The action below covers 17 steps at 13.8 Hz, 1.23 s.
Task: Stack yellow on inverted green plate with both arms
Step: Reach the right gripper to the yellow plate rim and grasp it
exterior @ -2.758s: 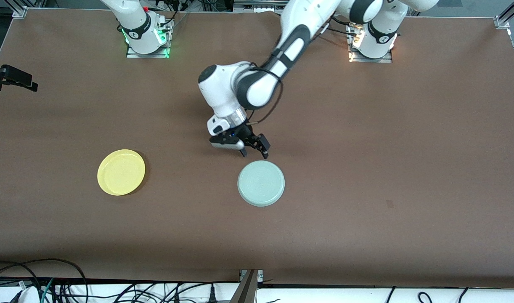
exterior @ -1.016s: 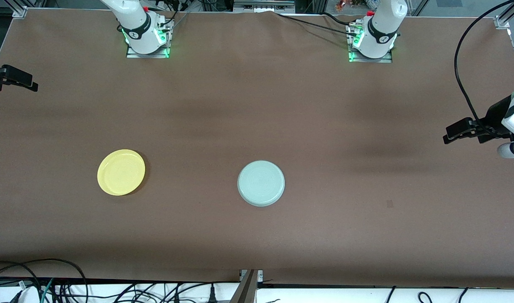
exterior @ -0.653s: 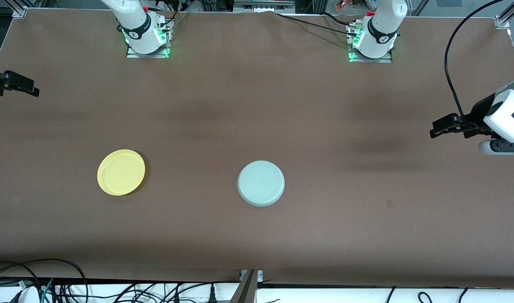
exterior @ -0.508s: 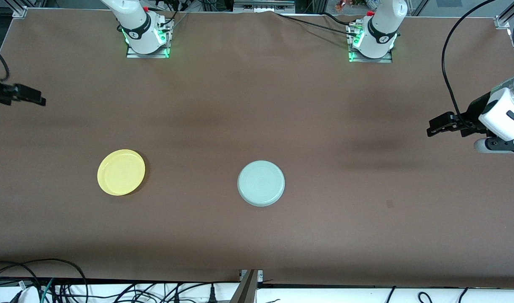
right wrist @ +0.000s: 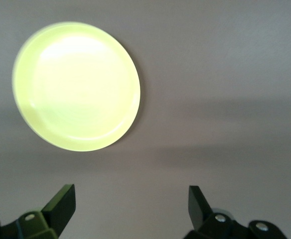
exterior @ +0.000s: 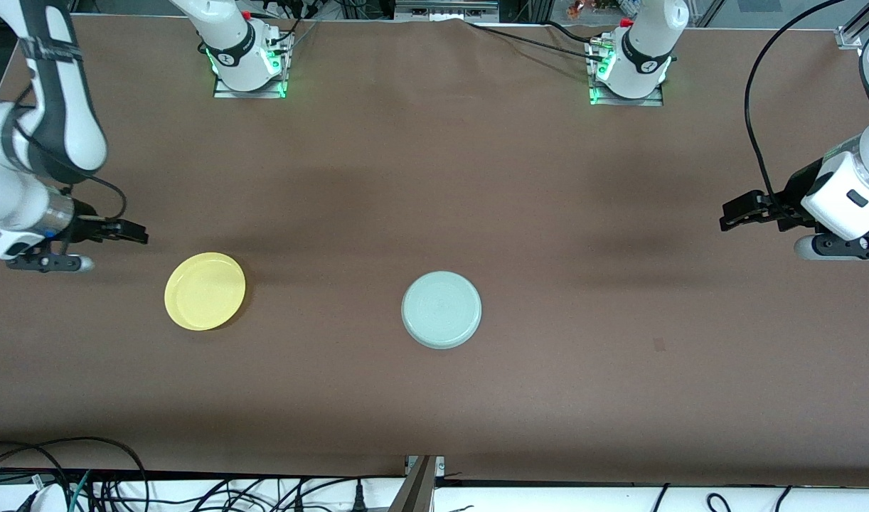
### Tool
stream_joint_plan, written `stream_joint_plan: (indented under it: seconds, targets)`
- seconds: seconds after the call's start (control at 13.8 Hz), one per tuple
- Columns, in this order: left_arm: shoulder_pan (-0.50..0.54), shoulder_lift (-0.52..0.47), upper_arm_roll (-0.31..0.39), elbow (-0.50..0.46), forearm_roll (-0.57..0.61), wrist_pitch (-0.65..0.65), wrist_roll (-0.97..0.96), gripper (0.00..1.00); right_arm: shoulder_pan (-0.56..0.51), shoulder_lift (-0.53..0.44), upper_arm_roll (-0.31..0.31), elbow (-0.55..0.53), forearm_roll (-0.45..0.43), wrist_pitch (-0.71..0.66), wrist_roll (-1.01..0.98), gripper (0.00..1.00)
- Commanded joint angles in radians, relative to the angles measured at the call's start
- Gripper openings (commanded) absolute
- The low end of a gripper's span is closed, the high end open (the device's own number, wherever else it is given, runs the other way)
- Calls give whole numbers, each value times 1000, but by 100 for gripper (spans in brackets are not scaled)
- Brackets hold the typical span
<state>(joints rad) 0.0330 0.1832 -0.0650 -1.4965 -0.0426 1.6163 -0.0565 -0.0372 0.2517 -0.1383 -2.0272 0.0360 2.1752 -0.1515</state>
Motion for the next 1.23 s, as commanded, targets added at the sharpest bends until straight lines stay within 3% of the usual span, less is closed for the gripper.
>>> stream_joint_plan:
  seconds: [0.0, 0.22, 0.44, 0.51, 0.65, 0.87, 1.02, 1.16]
  targets:
    - [15, 19, -16, 36, 15, -1, -11, 100, -48, 81, 3, -22, 91, 119, -42, 99]
    - [15, 24, -16, 38, 21, -1, -6, 100, -53, 187, 8, -4, 362, 288, -140, 98]
    - [18, 25, -9, 38, 20, -1, 4, 100, -52, 247, 16, -2, 465, 383, -158, 90]
    - [18, 27, -9, 38, 20, -1, 3, 100, -52, 260, 17, -2, 475, 402, -160, 81]
    - [18, 29, -9, 38, 20, -1, 3, 100, -50, 274, 17, 1, 489, 402, -160, 45]
    - [16, 29, -9, 38, 18, -1, -2, 100, -52, 296, 29, 16, 490, 403, -158, 16]
    - [16, 29, -9, 38, 13, -1, -5, 100, -49, 302, 31, 18, 495, 397, -152, 0]
    - [16, 29, -9, 38, 12, -1, -6, 100, -46, 296, 31, 21, 498, 390, -154, 0]
